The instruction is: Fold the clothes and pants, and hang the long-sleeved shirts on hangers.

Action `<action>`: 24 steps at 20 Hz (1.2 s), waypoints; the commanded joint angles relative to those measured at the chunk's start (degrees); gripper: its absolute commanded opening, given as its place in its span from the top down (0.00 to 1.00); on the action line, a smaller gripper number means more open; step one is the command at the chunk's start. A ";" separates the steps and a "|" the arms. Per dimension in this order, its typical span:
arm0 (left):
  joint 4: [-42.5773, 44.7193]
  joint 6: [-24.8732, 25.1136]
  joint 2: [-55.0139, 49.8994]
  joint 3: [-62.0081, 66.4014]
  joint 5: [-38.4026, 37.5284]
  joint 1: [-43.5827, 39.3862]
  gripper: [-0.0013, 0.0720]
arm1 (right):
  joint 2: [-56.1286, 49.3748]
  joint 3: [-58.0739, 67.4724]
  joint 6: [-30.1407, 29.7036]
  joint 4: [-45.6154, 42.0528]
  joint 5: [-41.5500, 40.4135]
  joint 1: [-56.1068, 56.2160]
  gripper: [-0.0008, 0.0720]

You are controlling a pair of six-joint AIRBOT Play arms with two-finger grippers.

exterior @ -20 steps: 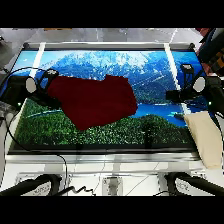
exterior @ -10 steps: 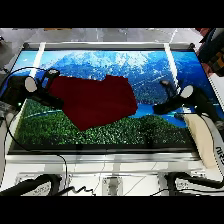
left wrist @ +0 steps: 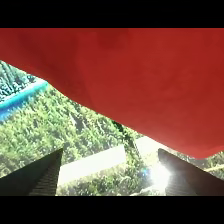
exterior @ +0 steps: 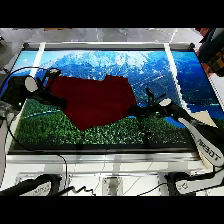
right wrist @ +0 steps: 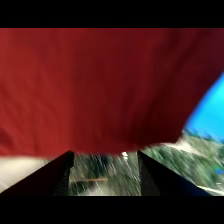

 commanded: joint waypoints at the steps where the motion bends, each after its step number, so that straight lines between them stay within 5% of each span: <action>1: 1.07 0.04 -0.72 0.02 0.94 0.09 0.01 | -4.90 2.78 7.82 2.71 -4.63 3.28 0.39; 5: 4.94 -0.24 -1.05 0.02 3.21 0.85 0.02 | -7.30 7.41 8.98 2.64 -2.86 3.34 0.56; 8: 4.92 -1.27 -1.05 0.02 6.62 3.37 0.02 | -7.28 12.44 9.09 -5.35 6.34 1.46 0.32; 14: 4.28 -1.27 -1.09 0.02 8.63 7.26 0.02 | -7.30 14.53 10.75 -18.32 29.81 -6.99 0.32; 19: 4.26 -1.31 -2.29 0.02 9.66 7.23 0.02 | -7.34 11.15 15.19 -16.02 14.84 -3.76 0.33; 23: 4.28 -4.11 -4.42 0.02 9.73 7.23 0.02 | -7.43 11.04 15.65 -14.40 0.02 3.04 0.43; 24: 4.28 -5.53 -4.92 0.02 9.75 7.23 0.02 | -7.41 11.08 15.65 -14.45 -2.58 4.44 0.53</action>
